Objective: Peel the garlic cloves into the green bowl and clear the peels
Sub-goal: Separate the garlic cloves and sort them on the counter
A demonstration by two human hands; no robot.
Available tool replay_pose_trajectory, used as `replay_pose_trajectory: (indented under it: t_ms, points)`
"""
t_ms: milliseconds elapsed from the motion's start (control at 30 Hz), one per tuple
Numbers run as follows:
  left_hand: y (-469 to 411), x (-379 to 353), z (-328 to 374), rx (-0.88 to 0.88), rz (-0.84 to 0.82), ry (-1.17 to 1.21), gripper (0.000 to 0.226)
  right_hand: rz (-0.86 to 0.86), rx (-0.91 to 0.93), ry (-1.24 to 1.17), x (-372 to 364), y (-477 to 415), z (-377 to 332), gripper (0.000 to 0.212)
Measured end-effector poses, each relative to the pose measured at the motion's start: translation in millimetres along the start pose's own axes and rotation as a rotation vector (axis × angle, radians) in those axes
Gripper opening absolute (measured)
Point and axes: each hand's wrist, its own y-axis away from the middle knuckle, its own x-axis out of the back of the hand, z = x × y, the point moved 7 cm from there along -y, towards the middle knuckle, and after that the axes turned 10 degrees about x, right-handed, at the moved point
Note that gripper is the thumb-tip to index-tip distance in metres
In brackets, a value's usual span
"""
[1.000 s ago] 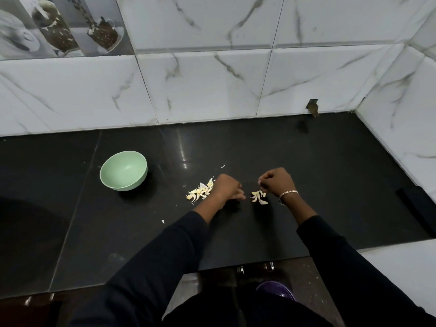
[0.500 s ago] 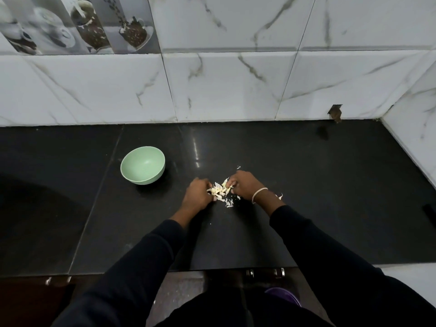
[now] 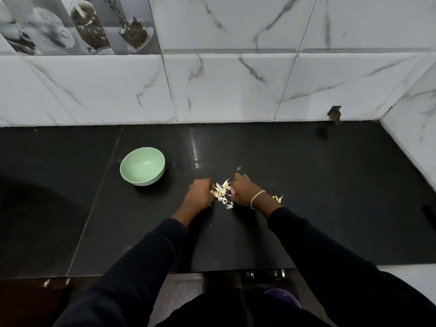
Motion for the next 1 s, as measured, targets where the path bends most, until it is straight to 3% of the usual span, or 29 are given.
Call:
replay_pose_trajectory:
  t_ms: [167,333,433,567,667,867,1000]
  points:
    - [-4.3,5.7,-15.4,0.037,0.024,0.218,0.026,0.013,-0.067,-0.083,3.3,5.4,7.9,0.028]
    - [-5.0,15.3,-31.5,0.121,0.092,0.284,0.027,0.014,-0.096,-0.073,4.5,5.4,12.5,0.013]
    - [-4.5,17.3,-35.1,0.123,0.078,0.229,0.011,0.014,-0.1,-0.052,2.7,7.2,12.0,0.009]
    - [-3.2,13.7,-29.0,0.021,-0.006,0.001,0.038,0.103,-0.146,-0.137,3.9,7.3,14.8,0.007]
    - [-0.8,-2.4,-23.7,-0.034,-0.093,-0.163,0.044,0.199,-0.209,-0.288,10.7,8.5,20.8,0.009]
    - [-4.3,-11.1,-18.3,-0.049,-0.131,-0.181,0.034,0.221,-0.244,-0.688,15.4,10.2,11.1,0.016]
    - [-5.4,-9.8,-15.9,-0.082,-0.147,-0.166,0.022,0.15,-0.234,-0.76,8.2,2.2,-7.9,0.016]
